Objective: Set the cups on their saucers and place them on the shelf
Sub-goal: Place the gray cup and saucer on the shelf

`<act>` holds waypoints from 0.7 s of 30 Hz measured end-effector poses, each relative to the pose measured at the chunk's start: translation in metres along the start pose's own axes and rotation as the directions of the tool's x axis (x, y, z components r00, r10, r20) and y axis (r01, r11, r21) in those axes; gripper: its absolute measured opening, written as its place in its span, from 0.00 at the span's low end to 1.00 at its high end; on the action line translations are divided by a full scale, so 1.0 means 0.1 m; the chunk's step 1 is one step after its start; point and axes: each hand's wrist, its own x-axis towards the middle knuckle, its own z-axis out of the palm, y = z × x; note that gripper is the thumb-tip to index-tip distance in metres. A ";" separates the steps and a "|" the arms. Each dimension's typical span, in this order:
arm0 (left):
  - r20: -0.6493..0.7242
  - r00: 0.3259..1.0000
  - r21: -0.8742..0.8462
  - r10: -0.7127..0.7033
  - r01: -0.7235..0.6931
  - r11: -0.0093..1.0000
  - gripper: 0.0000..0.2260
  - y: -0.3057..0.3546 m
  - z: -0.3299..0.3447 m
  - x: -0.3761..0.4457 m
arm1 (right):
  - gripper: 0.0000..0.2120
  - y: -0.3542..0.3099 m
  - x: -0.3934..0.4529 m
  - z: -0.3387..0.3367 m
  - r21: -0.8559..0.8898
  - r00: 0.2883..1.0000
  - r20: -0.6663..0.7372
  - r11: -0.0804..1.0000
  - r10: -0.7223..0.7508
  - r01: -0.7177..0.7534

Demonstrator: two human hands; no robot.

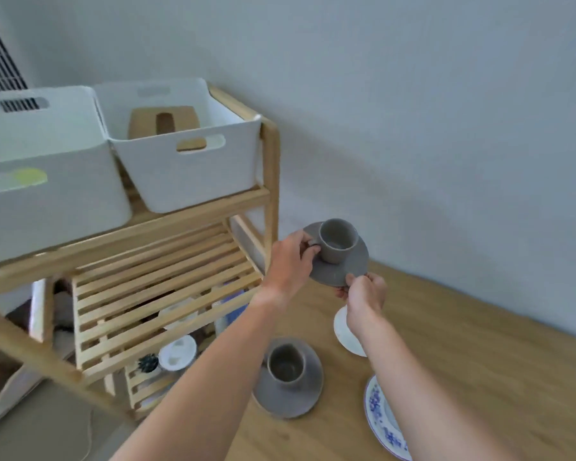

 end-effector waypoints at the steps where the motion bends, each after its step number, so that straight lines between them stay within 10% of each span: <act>1: -0.022 1.000 0.017 -0.013 0.014 1.000 0.04 -0.17 -0.19 -0.04 | 0.12 0.13 -0.06 0.20 -0.019 0.999 0.029 1.000 0.013 -0.013; 21: -0.437 0.788 0.135 -0.434 0.534 0.835 0.06 -3.22 -2.24 -0.21 | 0.09 2.37 -0.70 3.20 -0.391 0.812 0.436 0.895 0.387 -0.216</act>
